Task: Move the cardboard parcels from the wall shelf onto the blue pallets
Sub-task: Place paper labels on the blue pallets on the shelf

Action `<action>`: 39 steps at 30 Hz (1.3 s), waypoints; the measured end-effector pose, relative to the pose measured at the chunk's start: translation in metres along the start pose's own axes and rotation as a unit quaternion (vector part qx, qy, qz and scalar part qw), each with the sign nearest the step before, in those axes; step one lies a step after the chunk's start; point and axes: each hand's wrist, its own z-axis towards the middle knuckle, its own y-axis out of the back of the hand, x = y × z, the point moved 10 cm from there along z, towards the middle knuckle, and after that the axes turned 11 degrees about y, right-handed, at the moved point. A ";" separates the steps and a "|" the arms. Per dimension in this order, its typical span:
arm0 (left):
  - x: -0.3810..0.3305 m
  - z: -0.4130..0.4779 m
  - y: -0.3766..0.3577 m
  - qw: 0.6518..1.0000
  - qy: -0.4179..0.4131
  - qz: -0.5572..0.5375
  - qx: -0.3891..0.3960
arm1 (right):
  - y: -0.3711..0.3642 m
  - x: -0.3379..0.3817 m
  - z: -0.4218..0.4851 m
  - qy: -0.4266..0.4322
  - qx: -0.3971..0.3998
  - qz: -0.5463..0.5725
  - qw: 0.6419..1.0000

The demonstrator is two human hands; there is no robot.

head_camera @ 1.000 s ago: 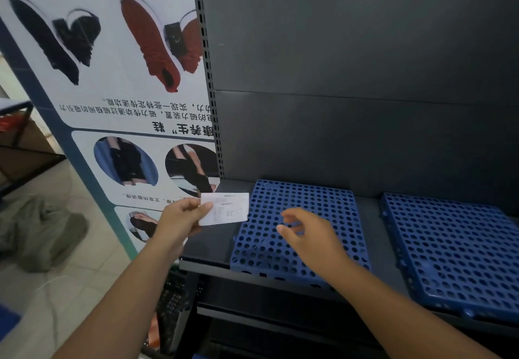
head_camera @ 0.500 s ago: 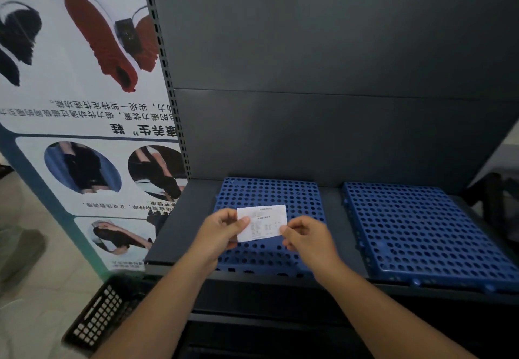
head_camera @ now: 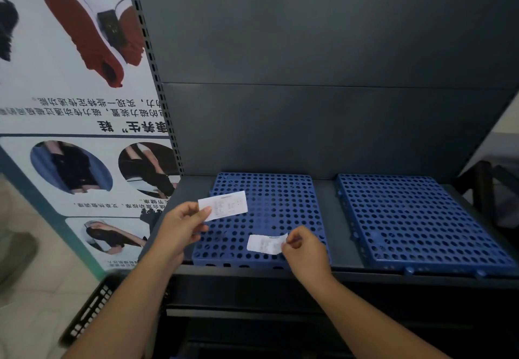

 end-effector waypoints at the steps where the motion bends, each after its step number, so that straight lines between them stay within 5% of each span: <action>1: 0.001 0.000 0.003 1.000 0.000 -0.004 0.000 | -0.003 -0.001 -0.001 0.008 0.007 -0.033 0.999; 6: 0.008 0.000 0.001 1.000 0.003 -0.002 0.010 | -0.013 -0.001 0.005 0.030 0.059 -0.124 0.990; 19: 0.010 -0.006 -0.028 0.998 -0.013 0.021 0.054 | -0.018 0.009 0.005 0.075 0.100 -0.152 0.980; 23: 0.008 -0.010 -0.053 0.997 -0.017 0.023 0.078 | 0.010 0.011 0.008 0.081 0.046 -0.115 0.989; 29: -0.005 -0.024 -0.116 0.991 -0.026 0.044 0.126 | 0.075 0.013 0.011 0.061 -0.044 0.091 0.993; 39: -0.024 -0.075 -0.237 0.980 -0.047 0.075 0.176 | 0.186 -0.035 0.002 0.050 -0.115 0.102 0.987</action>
